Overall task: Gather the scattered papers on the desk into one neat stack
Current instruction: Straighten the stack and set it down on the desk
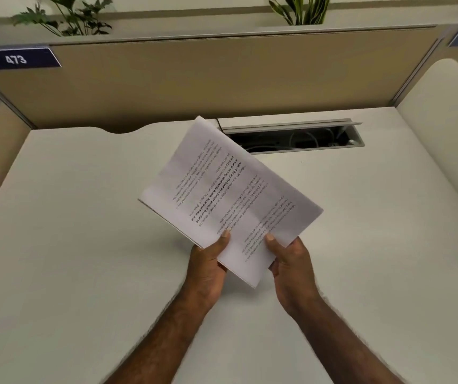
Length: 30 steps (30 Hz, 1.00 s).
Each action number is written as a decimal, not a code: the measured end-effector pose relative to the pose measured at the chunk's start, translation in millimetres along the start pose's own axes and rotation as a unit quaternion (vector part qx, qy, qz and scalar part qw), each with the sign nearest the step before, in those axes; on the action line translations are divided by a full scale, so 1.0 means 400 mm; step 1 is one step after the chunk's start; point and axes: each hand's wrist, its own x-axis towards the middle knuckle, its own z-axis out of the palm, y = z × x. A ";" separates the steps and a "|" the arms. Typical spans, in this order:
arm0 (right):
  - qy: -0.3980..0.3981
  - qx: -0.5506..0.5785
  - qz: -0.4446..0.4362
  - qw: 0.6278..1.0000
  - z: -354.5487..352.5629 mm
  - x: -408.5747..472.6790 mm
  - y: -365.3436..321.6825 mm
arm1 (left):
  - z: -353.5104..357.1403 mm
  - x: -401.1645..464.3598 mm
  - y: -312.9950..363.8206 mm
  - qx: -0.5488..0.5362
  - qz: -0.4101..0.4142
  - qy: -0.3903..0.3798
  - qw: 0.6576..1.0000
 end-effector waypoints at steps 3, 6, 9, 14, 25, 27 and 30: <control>-0.002 -0.058 -0.031 0.998 -0.032 0.014 -0.029 | -0.026 0.020 0.044 -0.023 0.027 0.039 0.999; -0.016 -0.087 -0.069 0.994 -0.082 0.033 -0.065 | -0.075 0.066 0.136 -0.020 0.082 0.063 0.995; -0.011 -0.123 -0.106 0.987 -0.122 0.044 -0.105 | -0.120 0.097 0.236 0.104 0.125 0.038 0.986; -0.007 -0.222 -0.148 0.964 -0.122 0.039 -0.150 | -0.112 0.106 0.286 0.368 0.158 -0.015 0.916; 0.013 -0.290 -0.162 0.943 -0.136 0.047 0.011 | -0.112 0.035 0.051 0.457 0.128 0.056 0.878; 0.024 -0.292 -0.166 0.942 -0.139 0.052 0.018 | -0.112 0.029 0.042 0.451 0.131 0.075 0.880; 0.058 -0.287 -0.188 0.938 -0.147 0.057 0.017 | -0.113 0.030 0.055 0.449 0.159 0.100 0.874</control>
